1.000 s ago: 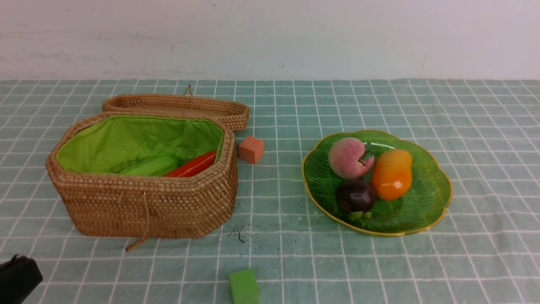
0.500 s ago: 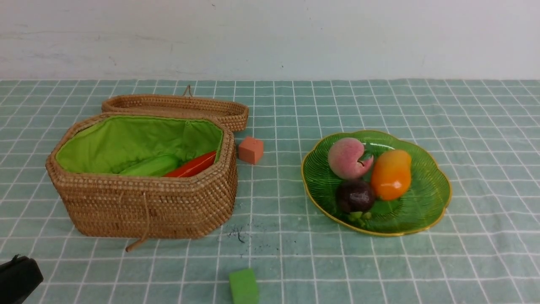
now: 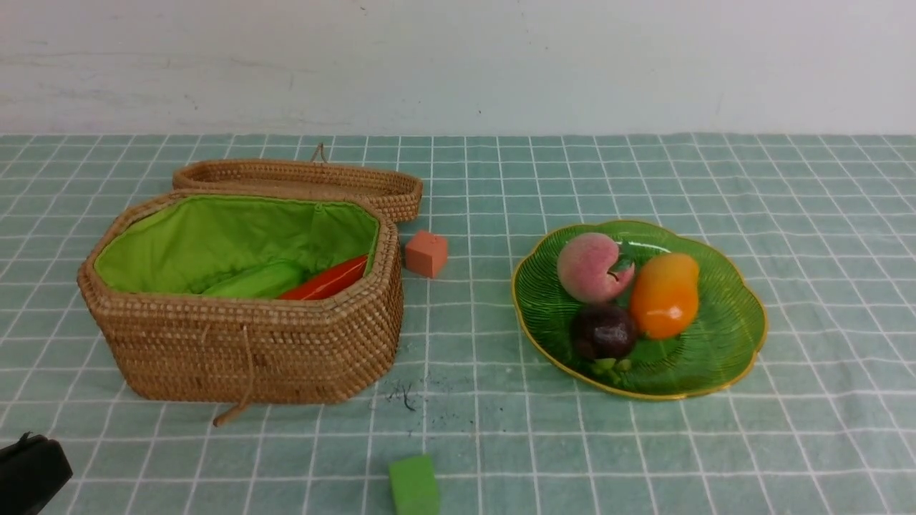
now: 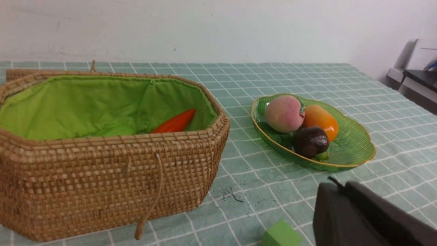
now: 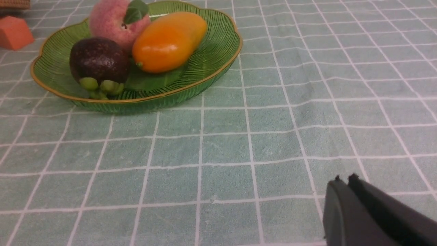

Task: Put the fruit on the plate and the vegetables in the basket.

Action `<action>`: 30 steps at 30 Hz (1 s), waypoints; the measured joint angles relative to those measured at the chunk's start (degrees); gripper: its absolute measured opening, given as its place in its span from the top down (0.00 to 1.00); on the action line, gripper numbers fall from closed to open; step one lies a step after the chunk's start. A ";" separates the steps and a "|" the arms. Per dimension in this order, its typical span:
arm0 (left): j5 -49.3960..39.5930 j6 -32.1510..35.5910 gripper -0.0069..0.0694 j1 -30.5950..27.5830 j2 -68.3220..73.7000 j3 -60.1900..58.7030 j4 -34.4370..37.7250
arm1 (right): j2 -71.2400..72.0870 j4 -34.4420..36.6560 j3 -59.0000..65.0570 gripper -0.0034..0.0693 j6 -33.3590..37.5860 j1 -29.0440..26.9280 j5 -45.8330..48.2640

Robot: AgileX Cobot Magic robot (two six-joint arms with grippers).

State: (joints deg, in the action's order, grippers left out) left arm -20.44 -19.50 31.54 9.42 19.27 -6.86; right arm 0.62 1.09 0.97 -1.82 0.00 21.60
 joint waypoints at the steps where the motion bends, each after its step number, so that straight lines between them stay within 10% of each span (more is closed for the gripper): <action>1: 0.00 0.00 0.88 0.00 0.00 0.00 0.00 | 0.00 0.00 0.00 0.92 0.00 0.00 0.00; 16: 0.15 0.39 0.88 -0.38 0.00 -0.73 -0.12 | 0.00 -0.05 0.00 0.90 0.00 0.00 0.08; 30: 6.01 8.62 0.93 -25.39 -9.84 -19.93 6.07 | 0.01 -0.05 0.00 0.89 0.00 0.00 0.08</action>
State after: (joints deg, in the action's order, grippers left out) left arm -14.44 -10.88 6.14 -0.42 -0.66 -0.79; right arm 0.63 1.04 0.97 -1.82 0.00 21.68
